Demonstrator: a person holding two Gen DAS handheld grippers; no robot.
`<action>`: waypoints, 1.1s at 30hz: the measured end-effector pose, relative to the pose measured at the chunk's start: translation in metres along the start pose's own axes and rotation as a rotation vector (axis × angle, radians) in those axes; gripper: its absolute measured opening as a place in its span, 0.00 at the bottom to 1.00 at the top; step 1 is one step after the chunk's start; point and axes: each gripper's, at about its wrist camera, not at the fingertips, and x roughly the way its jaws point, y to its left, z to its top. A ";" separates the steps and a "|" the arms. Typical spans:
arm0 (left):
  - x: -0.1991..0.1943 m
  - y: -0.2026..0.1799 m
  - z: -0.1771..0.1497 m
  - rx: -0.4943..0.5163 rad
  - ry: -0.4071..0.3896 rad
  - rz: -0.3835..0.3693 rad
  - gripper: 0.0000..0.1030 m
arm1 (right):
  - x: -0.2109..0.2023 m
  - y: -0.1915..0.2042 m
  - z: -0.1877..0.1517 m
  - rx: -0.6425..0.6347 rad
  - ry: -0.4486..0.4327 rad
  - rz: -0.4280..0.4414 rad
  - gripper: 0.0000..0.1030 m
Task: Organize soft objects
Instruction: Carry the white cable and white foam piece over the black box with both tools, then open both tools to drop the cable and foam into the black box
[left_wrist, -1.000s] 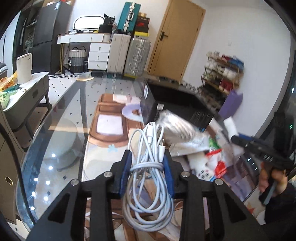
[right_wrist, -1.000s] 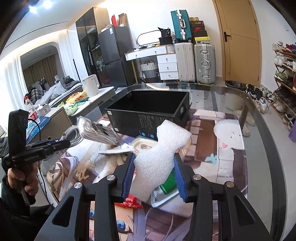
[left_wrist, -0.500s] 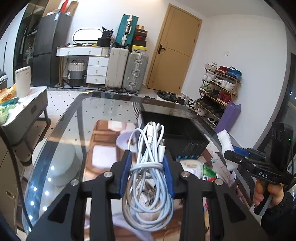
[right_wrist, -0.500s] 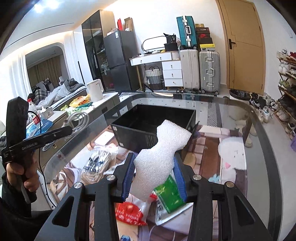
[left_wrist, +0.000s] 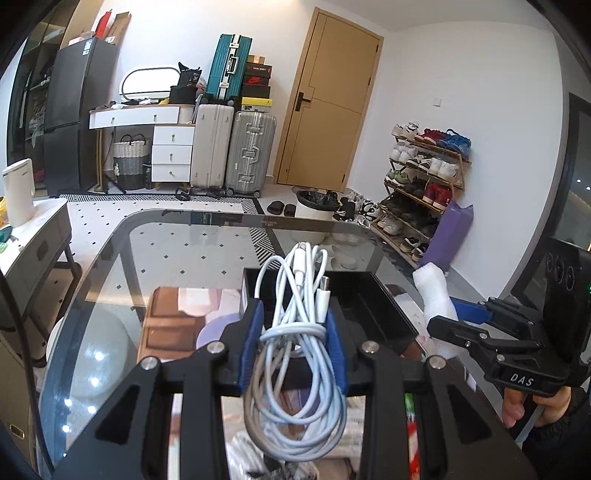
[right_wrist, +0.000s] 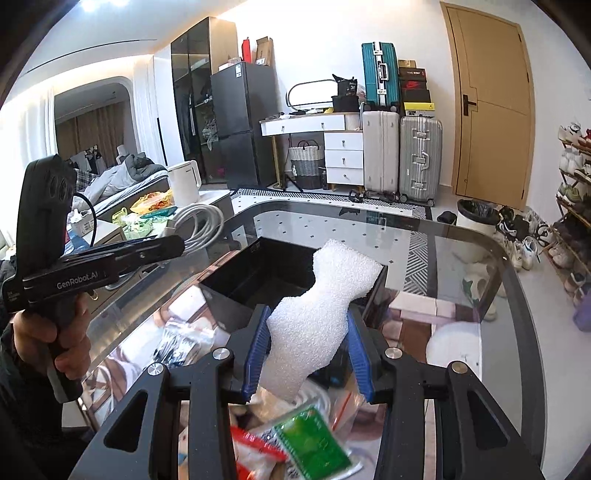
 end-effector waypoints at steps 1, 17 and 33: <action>0.005 -0.001 0.003 0.000 0.000 0.002 0.31 | 0.004 0.000 0.003 0.000 0.001 0.002 0.40; 0.089 -0.032 0.006 0.095 0.080 0.020 0.31 | 0.075 -0.014 0.014 -0.036 0.076 -0.006 0.40; 0.110 -0.047 -0.014 0.164 0.238 0.042 0.27 | 0.101 -0.013 0.001 -0.083 0.153 0.023 0.40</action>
